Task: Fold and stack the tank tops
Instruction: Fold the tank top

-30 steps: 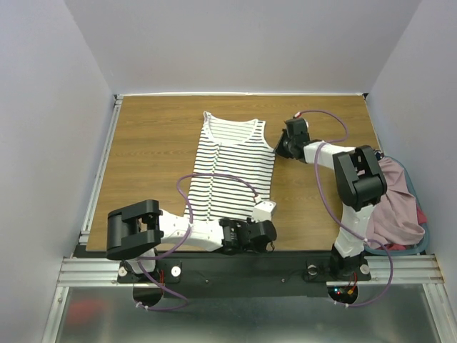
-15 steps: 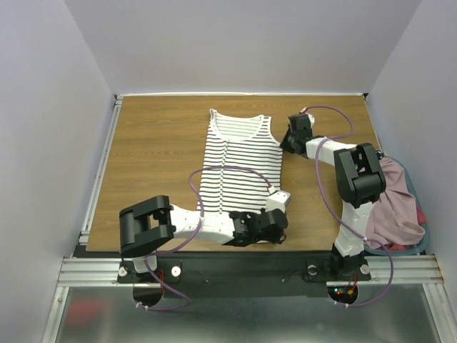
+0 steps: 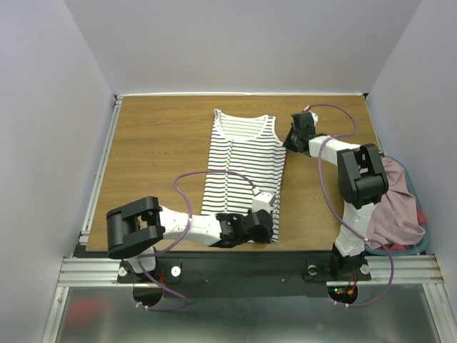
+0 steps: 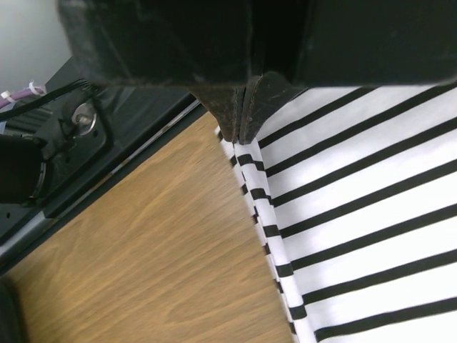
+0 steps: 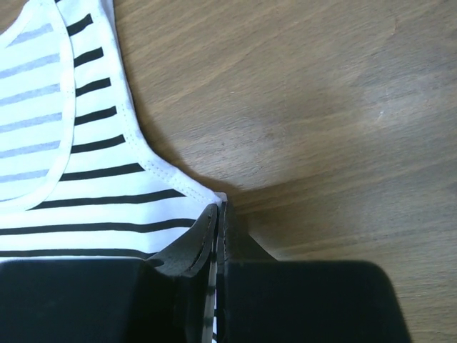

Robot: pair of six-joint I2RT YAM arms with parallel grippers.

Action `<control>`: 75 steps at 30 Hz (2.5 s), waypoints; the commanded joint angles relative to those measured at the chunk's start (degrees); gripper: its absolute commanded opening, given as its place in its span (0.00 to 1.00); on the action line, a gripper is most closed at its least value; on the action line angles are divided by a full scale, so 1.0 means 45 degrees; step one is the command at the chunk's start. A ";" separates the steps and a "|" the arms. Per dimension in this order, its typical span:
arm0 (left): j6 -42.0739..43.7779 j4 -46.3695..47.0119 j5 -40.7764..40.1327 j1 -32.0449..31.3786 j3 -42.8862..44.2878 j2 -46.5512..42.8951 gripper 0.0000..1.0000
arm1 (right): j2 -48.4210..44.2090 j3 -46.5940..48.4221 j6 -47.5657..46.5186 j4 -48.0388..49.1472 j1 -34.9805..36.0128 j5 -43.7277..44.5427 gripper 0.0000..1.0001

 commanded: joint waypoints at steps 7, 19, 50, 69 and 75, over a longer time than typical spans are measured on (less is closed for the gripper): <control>-0.1429 0.1003 -0.0648 0.0296 -0.2181 -0.2108 0.00 | -0.0587 0.1277 0.0446 -0.0112 0.0555 -0.0235 0.02; -0.3244 -0.0109 -0.1469 0.0296 -0.3958 -0.3982 0.00 | 0.1070 0.3718 0.0680 -0.0854 0.2331 0.0389 0.02; -0.5238 -0.3431 -0.2251 0.0296 -0.5307 -0.6327 0.00 | 0.3533 0.6708 0.1227 -0.1421 0.3641 0.0488 0.02; -0.5336 -0.5129 -0.3167 0.0296 -0.4624 -0.8122 0.43 | 0.2930 0.7060 0.0994 -0.1519 0.3641 -0.0469 0.61; -0.5688 -0.6573 -0.4301 0.0646 -0.4019 -0.9237 0.50 | 0.1192 0.5362 0.0428 -0.1714 0.3622 0.0018 0.69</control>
